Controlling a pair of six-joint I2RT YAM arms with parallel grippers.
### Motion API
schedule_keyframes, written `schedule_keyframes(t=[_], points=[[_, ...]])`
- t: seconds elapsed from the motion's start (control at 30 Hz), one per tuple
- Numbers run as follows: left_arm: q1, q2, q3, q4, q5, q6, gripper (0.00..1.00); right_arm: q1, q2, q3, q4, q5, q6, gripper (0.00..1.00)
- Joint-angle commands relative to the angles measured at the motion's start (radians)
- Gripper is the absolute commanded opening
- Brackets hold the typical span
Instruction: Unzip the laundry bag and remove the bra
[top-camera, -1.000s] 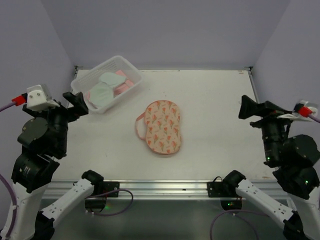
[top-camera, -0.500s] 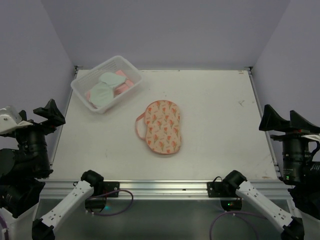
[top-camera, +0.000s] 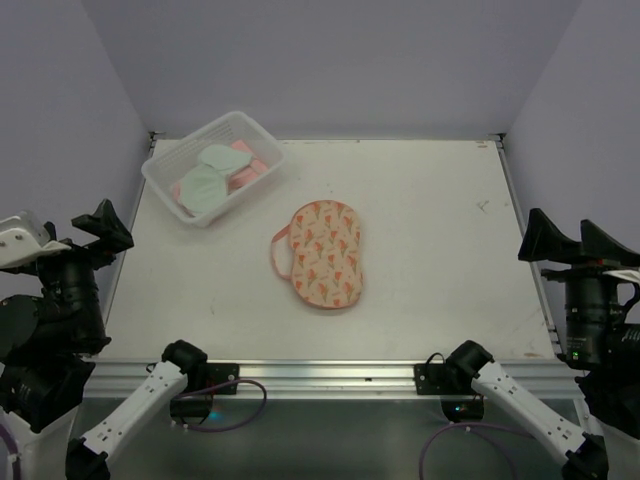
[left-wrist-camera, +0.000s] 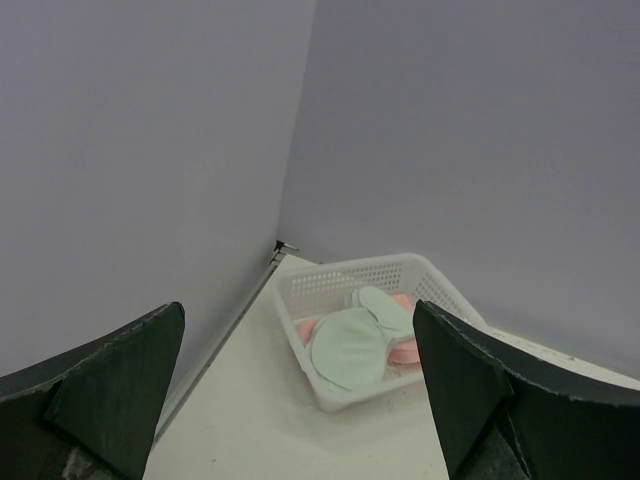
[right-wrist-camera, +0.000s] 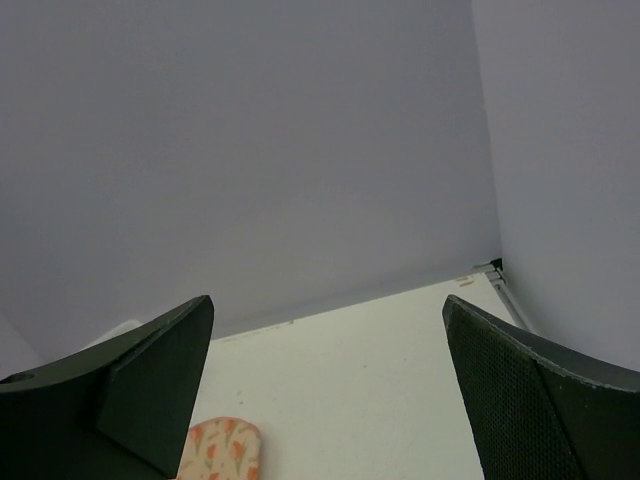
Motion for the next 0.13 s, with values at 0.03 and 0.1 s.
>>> schedule_keyframes(t=[0.03,0.1], points=[[-0.002,0.002,-0.015,0.026,-0.032,-0.015,1.00,0.000,0.015,0.000,0.039,-0.004,-0.023,0.99],[-0.002,0.002,-0.021,0.025,-0.033,-0.026,1.00,0.000,0.018,0.000,0.045,-0.008,-0.023,0.99]])
